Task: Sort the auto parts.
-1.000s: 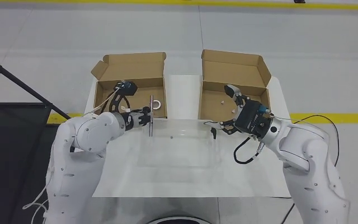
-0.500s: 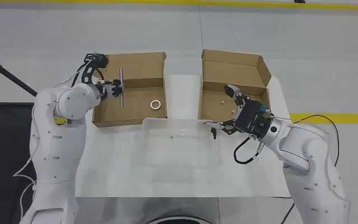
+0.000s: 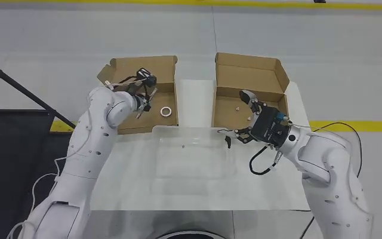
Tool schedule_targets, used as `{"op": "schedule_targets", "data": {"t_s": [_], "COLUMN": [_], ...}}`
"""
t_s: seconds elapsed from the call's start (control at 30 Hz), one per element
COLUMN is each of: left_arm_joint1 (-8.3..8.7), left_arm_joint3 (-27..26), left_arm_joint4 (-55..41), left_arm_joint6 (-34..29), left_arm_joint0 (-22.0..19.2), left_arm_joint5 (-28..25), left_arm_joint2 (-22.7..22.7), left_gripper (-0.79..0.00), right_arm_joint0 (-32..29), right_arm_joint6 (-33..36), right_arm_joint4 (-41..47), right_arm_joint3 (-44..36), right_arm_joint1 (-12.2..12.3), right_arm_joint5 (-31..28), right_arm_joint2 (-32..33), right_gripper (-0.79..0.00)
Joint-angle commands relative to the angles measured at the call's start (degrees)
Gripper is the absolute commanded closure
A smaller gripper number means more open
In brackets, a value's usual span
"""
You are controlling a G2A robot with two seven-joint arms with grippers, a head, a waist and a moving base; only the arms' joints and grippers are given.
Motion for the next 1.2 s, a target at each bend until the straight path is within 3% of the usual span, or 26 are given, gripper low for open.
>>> {"op": "schedule_targets", "data": {"t_s": [0.0,0.43,0.73,0.77,0.87,1.17], "left_arm_joint1": [0.05,0.31,0.75,0.83,1.12,2.51], "left_arm_joint3": [1.1,4.1,3.2,2.9,1.1,-11.1], "left_arm_joint4": [1.5,2.5,1.9,1.8,0.9,-4.4], "left_arm_joint6": [0.4,1.4,1.1,1.0,0.4,-0.6], "left_arm_joint0": [-0.2,0.0,0.9,1.0,1.7,7.6], "left_arm_joint5": [-0.5,0.6,1.2,1.3,1.0,2.9], "left_arm_joint2": [0.8,1.7,0.9,0.7,-0.2,-6.9], "left_gripper": [0.0,-0.003,-0.385,-0.465,-0.606,-0.677], "right_arm_joint0": [0.0,0.0,0.0,0.0,0.0,0.0], "right_arm_joint6": [0.0,0.0,0.0,0.0,0.0,0.0], "right_arm_joint4": [0.0,0.0,0.0,0.0,0.0,0.0], "right_arm_joint3": [0.0,0.0,0.0,0.0,0.0,0.0], "right_arm_joint1": [0.0,0.0,0.0,0.0,0.0,0.0], "right_arm_joint5": [0.0,0.0,0.0,0.0,0.0,0.0], "right_arm_joint2": [0.0,0.0,0.0,0.0,0.0,0.0], "right_gripper": [-0.785,-0.785,-0.785,-0.785,-0.785,-0.785]}}
